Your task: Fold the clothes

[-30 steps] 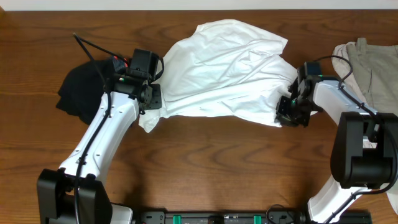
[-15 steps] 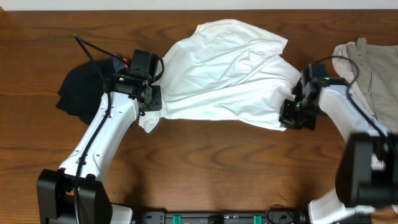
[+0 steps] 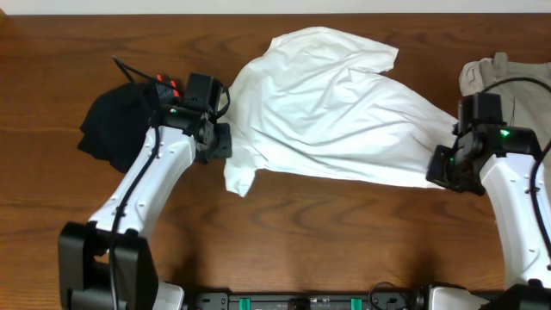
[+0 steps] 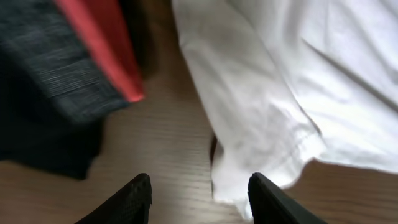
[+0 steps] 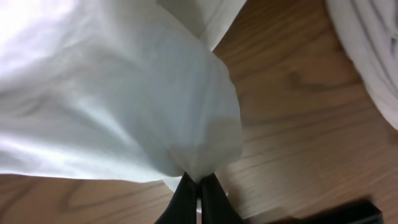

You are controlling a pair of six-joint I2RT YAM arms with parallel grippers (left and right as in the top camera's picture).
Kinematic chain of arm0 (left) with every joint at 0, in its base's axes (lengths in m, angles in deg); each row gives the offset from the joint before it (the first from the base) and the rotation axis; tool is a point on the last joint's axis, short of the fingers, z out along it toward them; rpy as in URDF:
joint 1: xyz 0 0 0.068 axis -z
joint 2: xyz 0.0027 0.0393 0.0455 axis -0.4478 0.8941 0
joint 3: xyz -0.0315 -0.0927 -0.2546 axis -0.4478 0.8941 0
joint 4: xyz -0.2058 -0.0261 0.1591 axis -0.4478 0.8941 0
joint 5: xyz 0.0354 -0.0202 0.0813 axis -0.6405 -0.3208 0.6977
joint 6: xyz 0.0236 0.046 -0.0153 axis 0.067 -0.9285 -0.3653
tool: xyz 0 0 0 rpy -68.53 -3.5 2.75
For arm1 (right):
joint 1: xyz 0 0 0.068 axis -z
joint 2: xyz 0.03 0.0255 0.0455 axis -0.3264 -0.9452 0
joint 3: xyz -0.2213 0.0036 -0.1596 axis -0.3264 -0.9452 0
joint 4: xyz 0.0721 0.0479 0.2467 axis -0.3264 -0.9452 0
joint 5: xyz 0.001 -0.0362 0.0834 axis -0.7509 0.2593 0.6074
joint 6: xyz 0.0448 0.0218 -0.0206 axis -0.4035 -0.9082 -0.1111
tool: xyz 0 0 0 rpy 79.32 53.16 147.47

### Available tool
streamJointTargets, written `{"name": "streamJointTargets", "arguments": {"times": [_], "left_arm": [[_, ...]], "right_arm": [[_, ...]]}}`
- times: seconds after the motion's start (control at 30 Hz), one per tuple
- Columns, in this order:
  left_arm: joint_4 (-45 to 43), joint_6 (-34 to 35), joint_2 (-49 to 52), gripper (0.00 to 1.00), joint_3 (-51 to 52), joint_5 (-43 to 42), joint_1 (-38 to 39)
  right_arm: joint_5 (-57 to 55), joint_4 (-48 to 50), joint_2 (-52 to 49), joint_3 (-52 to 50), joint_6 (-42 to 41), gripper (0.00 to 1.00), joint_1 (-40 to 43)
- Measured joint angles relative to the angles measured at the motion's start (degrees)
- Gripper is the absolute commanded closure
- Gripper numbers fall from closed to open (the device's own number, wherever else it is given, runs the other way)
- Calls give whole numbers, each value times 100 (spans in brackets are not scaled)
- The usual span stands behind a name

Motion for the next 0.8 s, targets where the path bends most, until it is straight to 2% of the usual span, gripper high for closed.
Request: {"name": "streamJointTargets", "arguments": {"times": [0.37,0.63,0.8], "left_arm": [[-876,4,1064,46,44,-398,780],[-1523,-17,1368,46,48,-142,1196],[-1626,-24,1613,47,48,111,1351]], "right_arm": [[52,173,0,0,7,99,68],[118,319,0,0,22,99,68],[136,361,0,0,22,99,68]]}}
